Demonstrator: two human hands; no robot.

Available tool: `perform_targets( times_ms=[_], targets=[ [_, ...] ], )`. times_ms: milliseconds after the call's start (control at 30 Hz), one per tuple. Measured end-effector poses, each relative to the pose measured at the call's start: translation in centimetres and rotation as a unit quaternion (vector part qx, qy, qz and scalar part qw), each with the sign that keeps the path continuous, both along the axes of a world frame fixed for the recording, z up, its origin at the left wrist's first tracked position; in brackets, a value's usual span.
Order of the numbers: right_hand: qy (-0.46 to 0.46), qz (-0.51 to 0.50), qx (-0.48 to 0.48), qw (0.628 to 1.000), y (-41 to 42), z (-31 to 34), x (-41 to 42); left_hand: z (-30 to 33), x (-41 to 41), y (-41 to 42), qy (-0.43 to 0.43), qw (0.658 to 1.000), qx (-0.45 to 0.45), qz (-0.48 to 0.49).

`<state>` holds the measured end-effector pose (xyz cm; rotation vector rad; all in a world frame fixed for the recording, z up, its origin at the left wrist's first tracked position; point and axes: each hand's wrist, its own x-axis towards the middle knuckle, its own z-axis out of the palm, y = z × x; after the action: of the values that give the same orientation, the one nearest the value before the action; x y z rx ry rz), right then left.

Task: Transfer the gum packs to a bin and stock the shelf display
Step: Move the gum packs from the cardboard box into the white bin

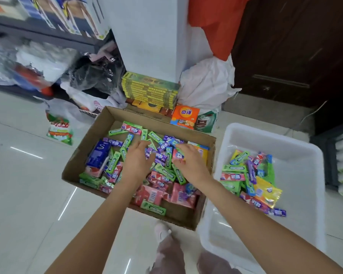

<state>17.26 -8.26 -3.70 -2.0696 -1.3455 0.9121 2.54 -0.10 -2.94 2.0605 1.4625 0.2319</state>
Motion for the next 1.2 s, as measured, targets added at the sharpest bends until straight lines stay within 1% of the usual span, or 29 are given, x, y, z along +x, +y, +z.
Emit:
perform_targets(
  times_ms=[67,133,200,267,367,433,533,733,800,867,967,1100,1200],
  targets=[
    [-0.017,0.025,-0.047,0.998,1.8,-1.1,-1.1,-1.4,-1.1,2.3,0.019,0.999,-0.019,-0.036],
    [-0.040,0.038,-0.095,0.994,3.4,-2.4,-1.9,-3.0,-1.8,4.1,0.056,0.995,-0.035,-0.077],
    [-0.073,0.036,-0.127,0.989,4.5,-3.4,-2.4,-4.5,-2.4,5.2,0.093,0.987,-0.057,-0.114],
    [-0.098,0.027,-0.148,0.984,5.2,-4.2,-2.6,-5.7,-2.6,5.9,0.097,0.982,-0.077,-0.142],
    [-0.130,0.015,-0.142,0.981,5.6,-4.7,-2.5,-6.9,-2.5,6.4,0.080,0.981,-0.072,-0.159],
    [-0.132,0.008,-0.132,0.982,5.7,-4.7,-2.0,-7.1,-2.2,6.3,0.076,0.982,-0.065,-0.158],
    [-0.109,0.003,-0.137,0.984,5.9,-4.4,-1.1,-7.0,-1.8,5.9,0.074,0.981,-0.055,-0.169],
    [-0.081,0.043,-0.141,0.986,6.3,-4.5,-0.3,-6.4,-1.4,5.4,0.075,0.984,-0.020,-0.162],
    [-0.080,0.045,-0.127,0.988,6.2,-4.6,-0.3,-6.3,-1.3,5.3,0.054,0.986,-0.036,-0.151],
    [-0.070,0.023,-0.115,0.991,6.1,-4.6,-0.3,-6.1,-1.0,5.1,0.014,0.989,-0.075,-0.126],
    [-0.067,0.014,-0.123,0.990,6.2,-4.7,-0.1,-5.8,-0.9,4.9,-0.025,0.988,-0.111,-0.109],
    [-0.070,-0.002,-0.113,0.991,6.1,-4.6,0.4,-4.9,-1.3,4.7,-0.081,0.985,-0.136,-0.067],
    [-0.080,0.012,-0.096,0.992,5.3,-4.4,0.5,-4.3,-2.0,4.6,-0.127,0.979,-0.159,-0.033]
  ],
)
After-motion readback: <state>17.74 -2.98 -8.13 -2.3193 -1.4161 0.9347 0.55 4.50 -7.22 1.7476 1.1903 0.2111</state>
